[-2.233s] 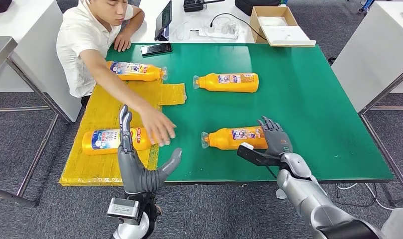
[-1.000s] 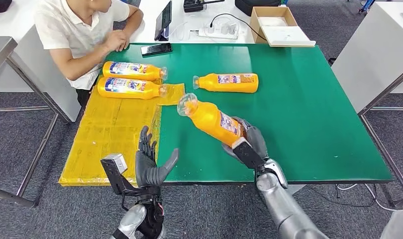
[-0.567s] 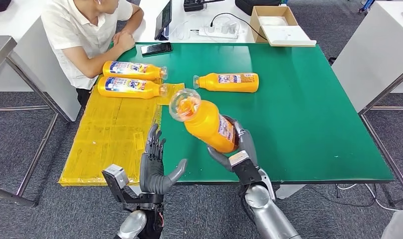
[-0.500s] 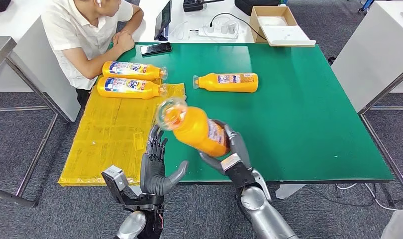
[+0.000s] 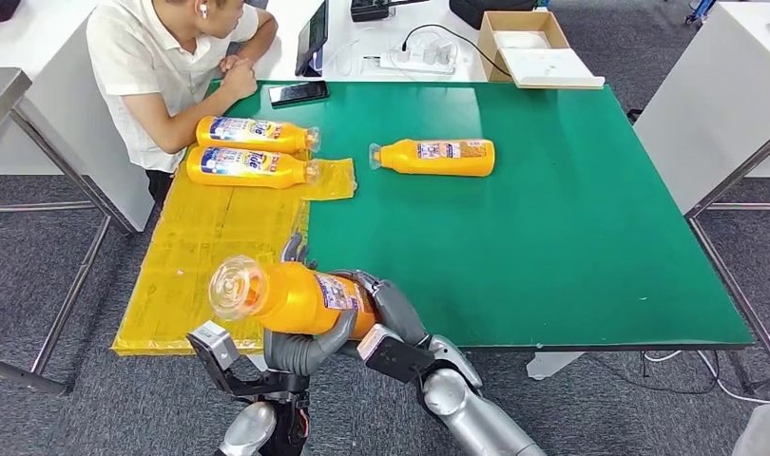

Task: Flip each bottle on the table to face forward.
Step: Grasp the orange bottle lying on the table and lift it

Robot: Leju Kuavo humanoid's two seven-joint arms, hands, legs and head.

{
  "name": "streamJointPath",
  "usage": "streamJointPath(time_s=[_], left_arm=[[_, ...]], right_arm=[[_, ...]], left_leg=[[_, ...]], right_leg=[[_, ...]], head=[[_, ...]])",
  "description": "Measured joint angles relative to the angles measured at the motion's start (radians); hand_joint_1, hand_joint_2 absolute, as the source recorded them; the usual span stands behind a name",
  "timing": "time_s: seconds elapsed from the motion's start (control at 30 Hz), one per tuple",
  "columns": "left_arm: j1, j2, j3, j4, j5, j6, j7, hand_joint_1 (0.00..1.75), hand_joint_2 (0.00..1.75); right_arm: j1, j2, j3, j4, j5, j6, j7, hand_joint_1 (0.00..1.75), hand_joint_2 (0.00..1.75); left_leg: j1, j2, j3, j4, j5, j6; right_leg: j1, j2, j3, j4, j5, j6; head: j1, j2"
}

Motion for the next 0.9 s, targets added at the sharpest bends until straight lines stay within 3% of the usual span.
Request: streamJointPath(time_s=[0.1, 0.23, 0.37, 0.43, 0.5, 0.57, 0.77, 0.83, 0.9], left_arm=[[0.003, 0.006, 0.004, -0.005, 0.003, -0.015, 0.003, 0.00, 1.75], [0.006, 0.013, 0.018, -0.005, 0.060, -0.068, 0.056, 0.44, 1.75], [0.011, 0.013, 0.033, -0.005, 0.092, -0.098, 0.101, 1.75, 1.75], [0.014, 0.013, 0.037, -0.005, 0.097, -0.101, 0.107, 1.75, 1.75], [0.015, 0.013, 0.044, -0.006, 0.111, -0.112, 0.116, 1.75, 1.75], [0.016, 0.013, 0.056, -0.010, 0.153, -0.147, 0.141, 1.75, 1.75], [0.026, 0.039, 0.099, -0.016, 0.270, -0.404, 0.212, 1.75, 1.75], [0.028, 0.051, 0.106, -0.016, 0.237, -0.436, 0.224, 1.75, 1.75], [0.034, 0.056, 0.112, -0.013, 0.172, -0.398, 0.228, 1.75, 1.75]], right_arm=[[-0.021, 0.013, 0.025, 0.039, -0.003, 0.016, 0.000, 1.75, 1.75], [-0.046, 0.014, 0.051, 0.070, 0.007, 0.006, 0.003, 1.75, 1.75], [-0.049, 0.008, 0.060, 0.080, 0.015, 0.001, 0.010, 1.68, 1.75], [-0.050, 0.007, 0.064, 0.083, 0.021, -0.003, 0.010, 0.80, 1.75], [-0.050, 0.005, 0.070, 0.086, 0.029, -0.009, 0.011, 0.00, 0.87], [-0.046, 0.004, 0.077, 0.087, 0.034, -0.019, 0.010, 0.00, 0.00], [0.010, -0.013, 0.065, 0.036, -0.008, -0.046, -0.047, 0.00, 0.00], [0.058, -0.024, 0.041, -0.007, -0.027, -0.056, -0.068, 0.00, 0.00], [0.128, -0.036, -0.006, -0.062, -0.050, -0.068, -0.080, 0.00, 0.00]], left_leg=[[0.000, 0.000, 0.000, 0.000, 0.000, 0.000], [0.000, 0.000, 0.000, 0.000, 0.000, 0.000], [0.000, 0.000, 0.000, 0.000, 0.000, 0.000], [0.000, 0.000, 0.000, 0.000, 0.000, 0.000], [0.000, 0.000, 0.000, 0.000, 0.000, 0.000], [0.000, 0.000, 0.000, 0.000, 0.000, 0.000], [0.000, 0.000, 0.000, 0.000, 0.000, 0.000], [0.000, 0.000, 0.000, 0.000, 0.000, 0.000], [0.000, -0.001, 0.000, 0.000, -0.001, 0.000]], right_leg=[[0.000, 0.000, -0.001, 0.000, 0.000, 0.000], [0.000, 0.000, -0.001, 0.000, 0.000, 0.000], [0.000, 0.000, -0.001, 0.000, 0.000, 0.000], [0.000, 0.000, -0.001, 0.000, 0.000, 0.000], [0.000, 0.000, -0.001, 0.000, 0.000, 0.000], [0.000, 0.000, -0.001, 0.000, 0.000, 0.000], [0.000, 0.000, -0.002, 0.000, 0.000, 0.000], [0.000, 0.000, -0.002, 0.000, -0.001, -0.001], [0.000, 0.000, -0.001, 0.000, -0.001, -0.001]], head=[[0.000, 0.000], [0.000, 0.000], [0.000, 0.000], [0.000, 0.000], [0.000, 0.000], [0.000, 0.000], [0.000, 0.000], [0.000, 0.000], [0.000, 0.000]])
